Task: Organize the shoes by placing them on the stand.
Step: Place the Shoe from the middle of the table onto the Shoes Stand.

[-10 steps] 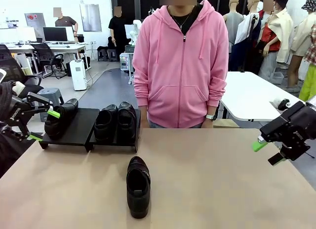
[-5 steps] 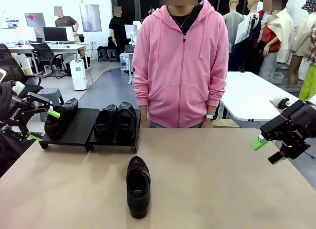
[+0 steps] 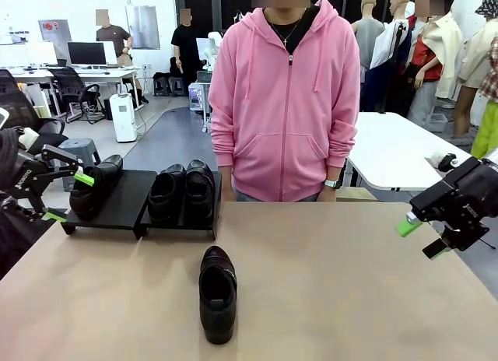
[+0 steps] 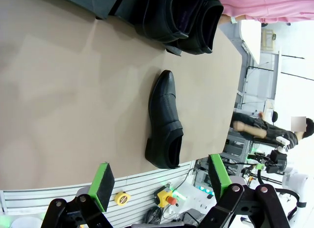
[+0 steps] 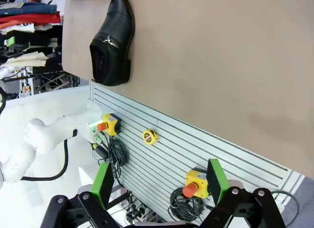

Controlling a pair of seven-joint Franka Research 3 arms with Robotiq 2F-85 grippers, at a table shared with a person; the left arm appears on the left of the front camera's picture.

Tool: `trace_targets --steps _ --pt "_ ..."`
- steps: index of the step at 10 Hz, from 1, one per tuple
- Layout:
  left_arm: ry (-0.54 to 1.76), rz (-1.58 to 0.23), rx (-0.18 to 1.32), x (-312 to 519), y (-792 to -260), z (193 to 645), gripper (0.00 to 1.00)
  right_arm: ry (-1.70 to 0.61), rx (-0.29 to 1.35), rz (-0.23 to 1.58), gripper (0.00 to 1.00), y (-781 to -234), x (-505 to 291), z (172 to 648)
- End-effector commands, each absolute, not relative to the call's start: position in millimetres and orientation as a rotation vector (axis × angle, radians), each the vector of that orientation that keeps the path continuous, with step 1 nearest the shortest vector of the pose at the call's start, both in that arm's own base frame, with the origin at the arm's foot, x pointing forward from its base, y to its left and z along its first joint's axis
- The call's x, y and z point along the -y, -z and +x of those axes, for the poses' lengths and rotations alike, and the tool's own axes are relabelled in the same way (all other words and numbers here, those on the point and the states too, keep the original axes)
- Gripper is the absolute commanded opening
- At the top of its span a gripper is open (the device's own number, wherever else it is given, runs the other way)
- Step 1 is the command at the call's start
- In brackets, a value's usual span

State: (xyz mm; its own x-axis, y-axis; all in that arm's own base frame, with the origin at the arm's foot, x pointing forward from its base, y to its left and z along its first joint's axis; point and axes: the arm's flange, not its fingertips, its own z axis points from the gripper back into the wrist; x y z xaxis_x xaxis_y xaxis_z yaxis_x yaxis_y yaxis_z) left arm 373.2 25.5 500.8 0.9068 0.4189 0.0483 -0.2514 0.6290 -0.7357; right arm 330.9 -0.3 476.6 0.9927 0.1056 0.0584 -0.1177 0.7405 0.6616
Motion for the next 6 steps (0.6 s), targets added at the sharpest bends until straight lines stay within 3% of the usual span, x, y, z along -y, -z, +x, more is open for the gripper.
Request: trace_targets --steps 1,2,4,6 --pt "-0.388 -0.804 0.224 -25.5 -500.8 373.2 1.0 -0.106 0.006 0.736 1.0 -481.6 -0.8 333.4" --pt "-0.337 -0.586 0.176 17.4 -516.6 343.6 1.0 -0.106 0.006 0.736 1.0 -481.6 -0.8 333.4" --pt "-0.214 -0.303 0.166 148.2 -471.9 276.4 1.0 -0.106 0.006 0.736 1.0 -481.6 -0.8 333.4" --pt "-0.165 -0.128 0.212 237.3 -426.9 252.5 1.0 -0.106 0.006 0.736 1.0 -481.6 -0.8 333.4"
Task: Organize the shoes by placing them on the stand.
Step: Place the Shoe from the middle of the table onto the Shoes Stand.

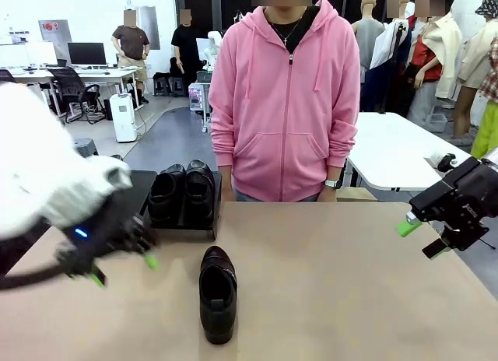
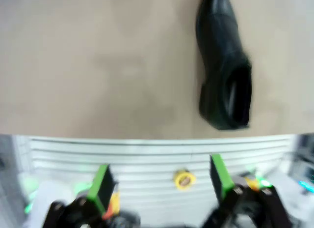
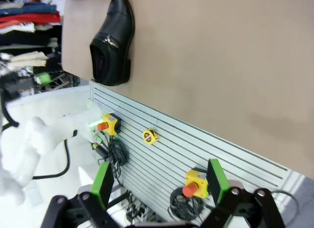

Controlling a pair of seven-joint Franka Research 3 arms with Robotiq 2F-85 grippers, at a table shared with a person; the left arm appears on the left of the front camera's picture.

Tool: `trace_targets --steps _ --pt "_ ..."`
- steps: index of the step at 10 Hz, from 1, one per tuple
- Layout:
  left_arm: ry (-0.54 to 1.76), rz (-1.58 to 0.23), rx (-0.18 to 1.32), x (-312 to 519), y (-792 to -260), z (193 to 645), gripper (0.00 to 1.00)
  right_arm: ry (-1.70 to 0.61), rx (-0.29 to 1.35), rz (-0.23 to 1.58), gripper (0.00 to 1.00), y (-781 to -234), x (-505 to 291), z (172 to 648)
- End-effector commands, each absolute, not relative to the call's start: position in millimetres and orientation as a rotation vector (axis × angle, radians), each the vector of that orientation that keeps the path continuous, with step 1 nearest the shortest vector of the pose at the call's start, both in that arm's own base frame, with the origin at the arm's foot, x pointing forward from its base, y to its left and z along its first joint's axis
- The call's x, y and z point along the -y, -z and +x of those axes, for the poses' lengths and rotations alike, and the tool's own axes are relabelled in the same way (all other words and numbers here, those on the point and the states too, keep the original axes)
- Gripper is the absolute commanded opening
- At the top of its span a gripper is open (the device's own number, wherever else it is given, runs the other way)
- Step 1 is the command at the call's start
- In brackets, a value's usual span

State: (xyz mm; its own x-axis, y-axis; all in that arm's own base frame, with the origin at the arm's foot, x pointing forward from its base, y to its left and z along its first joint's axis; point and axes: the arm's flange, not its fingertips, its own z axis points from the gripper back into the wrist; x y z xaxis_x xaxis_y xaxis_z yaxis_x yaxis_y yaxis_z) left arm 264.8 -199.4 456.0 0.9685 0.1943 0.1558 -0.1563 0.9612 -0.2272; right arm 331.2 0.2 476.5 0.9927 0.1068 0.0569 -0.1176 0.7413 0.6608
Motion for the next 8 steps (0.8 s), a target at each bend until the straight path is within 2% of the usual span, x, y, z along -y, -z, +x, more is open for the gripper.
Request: trace_targets --steps 1,2,4,5,8 --pt "-0.156 -0.066 0.25 256.0 -419.4 248.5 1.0 -0.106 0.006 0.736 1.0 -481.6 -0.8 333.4" --pt "-0.158 -0.059 0.358 270.2 -417.4 247.1 1.0 -0.106 0.006 0.736 1.0 -481.6 -0.8 333.4" --pt "-0.134 -0.131 0.381 281.2 -427.1 255.1 1.0 -0.106 0.006 0.736 1.0 -481.6 -0.8 333.4" --pt "-0.102 -0.08 0.318 288.8 -414.1 222.7 1.0 -0.106 0.006 0.736 1.0 -481.6 -0.8 333.4" --pt "-0.1 -0.093 0.343 291.2 -415.3 232.8 1.0 -0.106 0.006 0.736 1.0 -481.6 -0.8 333.4"
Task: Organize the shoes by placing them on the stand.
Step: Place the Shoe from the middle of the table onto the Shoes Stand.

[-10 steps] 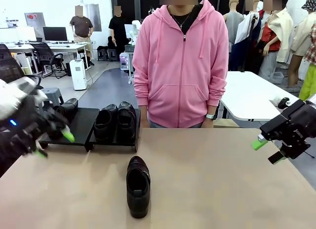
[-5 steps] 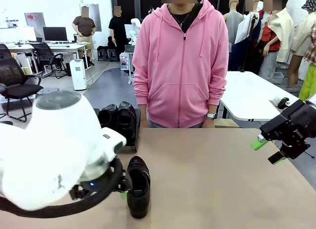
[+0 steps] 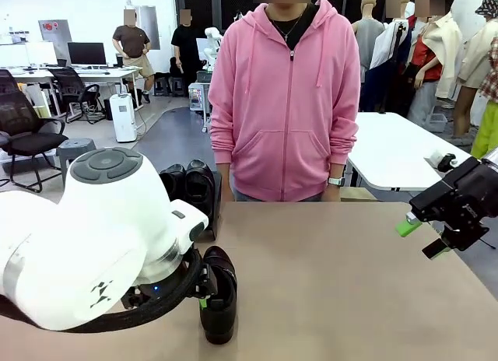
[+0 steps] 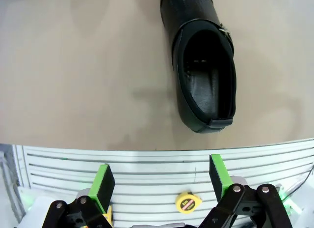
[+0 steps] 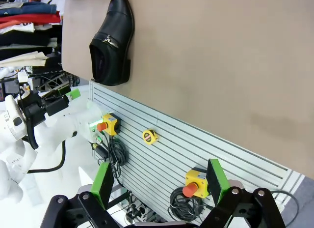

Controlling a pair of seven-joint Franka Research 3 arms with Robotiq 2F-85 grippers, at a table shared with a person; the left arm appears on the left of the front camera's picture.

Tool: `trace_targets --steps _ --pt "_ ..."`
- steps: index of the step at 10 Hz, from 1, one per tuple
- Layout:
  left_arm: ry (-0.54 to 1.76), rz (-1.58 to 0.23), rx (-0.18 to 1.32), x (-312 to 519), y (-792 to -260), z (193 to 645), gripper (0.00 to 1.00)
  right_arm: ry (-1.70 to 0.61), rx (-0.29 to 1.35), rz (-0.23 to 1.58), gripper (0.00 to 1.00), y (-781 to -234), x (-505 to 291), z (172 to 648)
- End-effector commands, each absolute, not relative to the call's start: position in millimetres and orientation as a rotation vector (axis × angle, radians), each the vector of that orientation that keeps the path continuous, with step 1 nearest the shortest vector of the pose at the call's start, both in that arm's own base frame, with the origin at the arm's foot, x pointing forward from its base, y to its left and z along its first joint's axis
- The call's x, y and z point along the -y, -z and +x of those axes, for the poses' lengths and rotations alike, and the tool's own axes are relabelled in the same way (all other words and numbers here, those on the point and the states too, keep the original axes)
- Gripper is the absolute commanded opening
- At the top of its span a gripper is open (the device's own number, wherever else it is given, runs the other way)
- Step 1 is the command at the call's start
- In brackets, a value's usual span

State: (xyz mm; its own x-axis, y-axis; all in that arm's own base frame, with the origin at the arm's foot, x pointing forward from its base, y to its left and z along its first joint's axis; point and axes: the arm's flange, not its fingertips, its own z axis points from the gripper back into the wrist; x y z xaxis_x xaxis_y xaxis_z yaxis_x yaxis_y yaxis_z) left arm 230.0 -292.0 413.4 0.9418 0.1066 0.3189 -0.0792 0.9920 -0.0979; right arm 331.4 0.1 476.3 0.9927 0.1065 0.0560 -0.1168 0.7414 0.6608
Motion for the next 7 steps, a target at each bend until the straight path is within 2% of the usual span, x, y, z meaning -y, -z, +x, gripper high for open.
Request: trace_targets --steps 1,2,4,7 --pt "-0.021 -0.107 0.342 297.8 -417.1 256.0 1.0 -0.106 0.006 0.736 1.0 -481.6 -0.8 333.4" --pt "0.088 -0.144 0.305 313.2 -421.3 287.8 1.0 -0.106 0.006 0.736 1.0 -481.6 -0.8 333.4" --pt "0.049 -0.123 0.27 332.9 -422.9 345.6 1.0 -0.106 0.006 0.736 1.0 -481.6 -0.8 333.4" --pt "0.0 -0.066 0.14 333.3 -392.1 377.1 1.0 -0.106 0.006 0.736 1.0 -481.6 -0.8 333.4"
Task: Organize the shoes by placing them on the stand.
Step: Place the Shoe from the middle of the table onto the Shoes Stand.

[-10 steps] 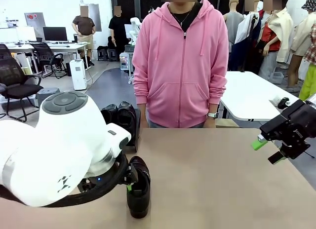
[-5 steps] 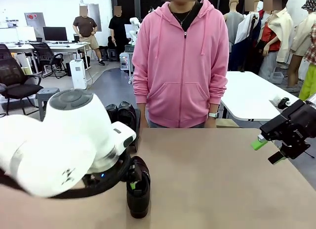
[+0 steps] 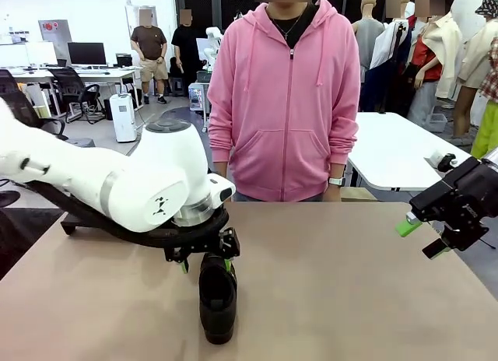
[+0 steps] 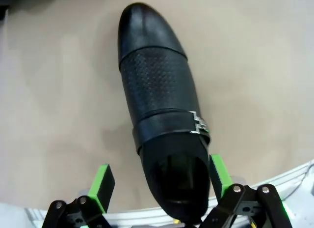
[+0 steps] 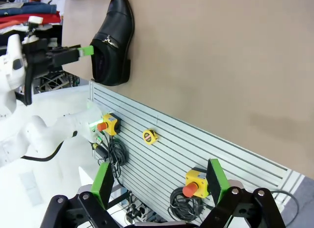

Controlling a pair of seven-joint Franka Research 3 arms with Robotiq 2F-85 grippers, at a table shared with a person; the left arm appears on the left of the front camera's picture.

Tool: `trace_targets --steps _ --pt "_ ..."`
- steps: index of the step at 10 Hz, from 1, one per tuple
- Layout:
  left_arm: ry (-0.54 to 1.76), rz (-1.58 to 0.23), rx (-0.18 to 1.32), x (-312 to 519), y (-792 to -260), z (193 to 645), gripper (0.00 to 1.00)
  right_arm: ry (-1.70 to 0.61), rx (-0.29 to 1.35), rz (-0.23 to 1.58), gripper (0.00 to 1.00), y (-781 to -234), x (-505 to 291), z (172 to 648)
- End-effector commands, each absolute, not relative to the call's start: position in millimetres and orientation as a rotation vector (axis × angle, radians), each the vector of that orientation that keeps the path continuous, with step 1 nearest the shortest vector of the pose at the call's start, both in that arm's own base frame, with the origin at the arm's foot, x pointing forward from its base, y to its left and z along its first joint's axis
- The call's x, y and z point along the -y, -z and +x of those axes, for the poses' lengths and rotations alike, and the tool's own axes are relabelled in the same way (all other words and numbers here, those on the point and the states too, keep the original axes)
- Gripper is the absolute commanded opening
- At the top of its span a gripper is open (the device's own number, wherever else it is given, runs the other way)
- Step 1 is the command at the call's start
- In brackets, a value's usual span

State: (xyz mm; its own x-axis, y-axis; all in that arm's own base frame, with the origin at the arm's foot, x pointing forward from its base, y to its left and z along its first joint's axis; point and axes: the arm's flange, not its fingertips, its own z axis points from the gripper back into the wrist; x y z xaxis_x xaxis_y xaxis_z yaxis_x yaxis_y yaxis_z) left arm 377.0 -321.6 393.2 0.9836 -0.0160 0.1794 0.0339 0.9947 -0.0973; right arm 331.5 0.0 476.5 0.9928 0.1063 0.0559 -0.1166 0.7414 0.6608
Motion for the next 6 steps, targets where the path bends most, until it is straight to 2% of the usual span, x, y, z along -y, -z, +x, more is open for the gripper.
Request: trace_targets --steps 1,6 --pt "-0.015 -0.041 0.11 331.5 -381.2 383.1 1.0 -0.106 0.006 0.736 1.0 -481.6 -0.8 333.4" --pt "-0.04 -0.03 0.016 310.5 -344.5 386.2 1.0 -0.106 0.006 0.736 1.0 -481.6 -0.8 333.4"
